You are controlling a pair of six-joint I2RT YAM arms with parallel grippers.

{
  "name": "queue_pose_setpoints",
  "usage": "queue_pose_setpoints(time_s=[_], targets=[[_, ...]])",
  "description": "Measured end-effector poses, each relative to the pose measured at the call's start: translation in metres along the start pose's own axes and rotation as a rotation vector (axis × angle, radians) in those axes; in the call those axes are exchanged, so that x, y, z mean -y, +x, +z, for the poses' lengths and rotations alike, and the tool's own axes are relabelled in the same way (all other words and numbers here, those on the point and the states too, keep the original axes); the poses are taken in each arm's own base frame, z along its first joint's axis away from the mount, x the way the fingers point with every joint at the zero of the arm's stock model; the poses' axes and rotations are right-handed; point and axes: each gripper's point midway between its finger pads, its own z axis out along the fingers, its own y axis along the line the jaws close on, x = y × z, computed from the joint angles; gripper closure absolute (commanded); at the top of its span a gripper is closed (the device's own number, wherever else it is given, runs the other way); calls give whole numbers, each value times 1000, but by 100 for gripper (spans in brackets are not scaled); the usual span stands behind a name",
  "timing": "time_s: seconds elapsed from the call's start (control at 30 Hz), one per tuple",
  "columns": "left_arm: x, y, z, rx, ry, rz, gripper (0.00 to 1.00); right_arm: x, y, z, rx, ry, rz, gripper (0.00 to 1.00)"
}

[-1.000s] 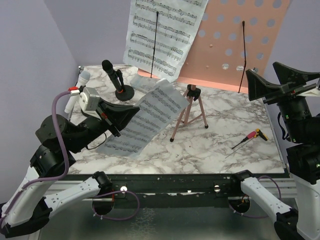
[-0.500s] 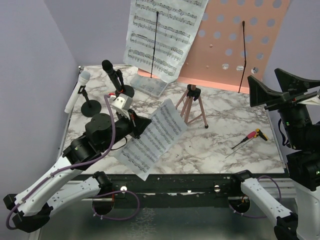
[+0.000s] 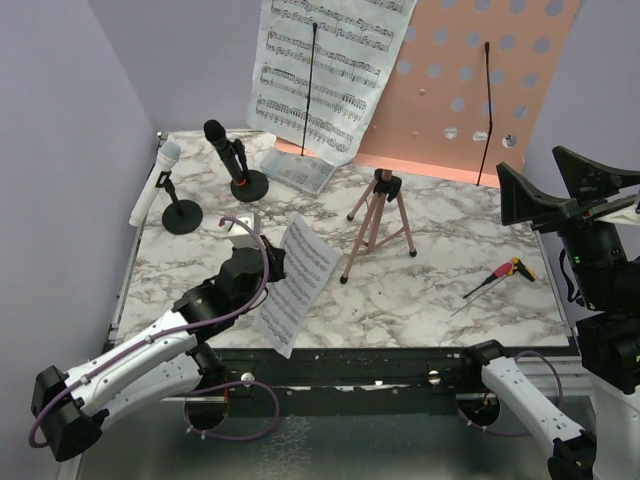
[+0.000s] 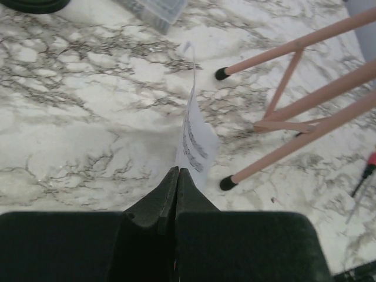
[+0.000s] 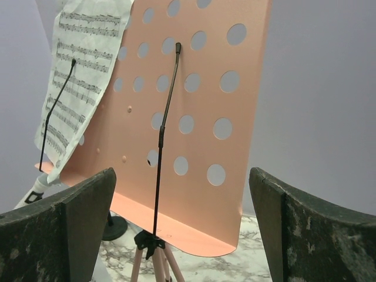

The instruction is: Pack up the instrument practice props

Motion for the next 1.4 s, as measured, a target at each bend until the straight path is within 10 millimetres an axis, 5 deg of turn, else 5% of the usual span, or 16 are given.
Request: queue_pose_setpoints(time_s=[0.17,0.4,0.77,1.03,1.4], targets=[[-36,13,21,55,-163,-5,100,1,4,-1,-15,-4,-30,0],[-93,-2,48,128,-373,-52,100,3,3,-6,-9,-7,-96,0],[-180,-9,59,73,-657,-32,100,7,6,-32,16,10,-176,0],[-204,-25,63,-62,-757,145,100,14,9,-40,31,33,-242,0],[-233,4,66,-408,-787,500,100,17,19,-38,15,37,-272,0]])
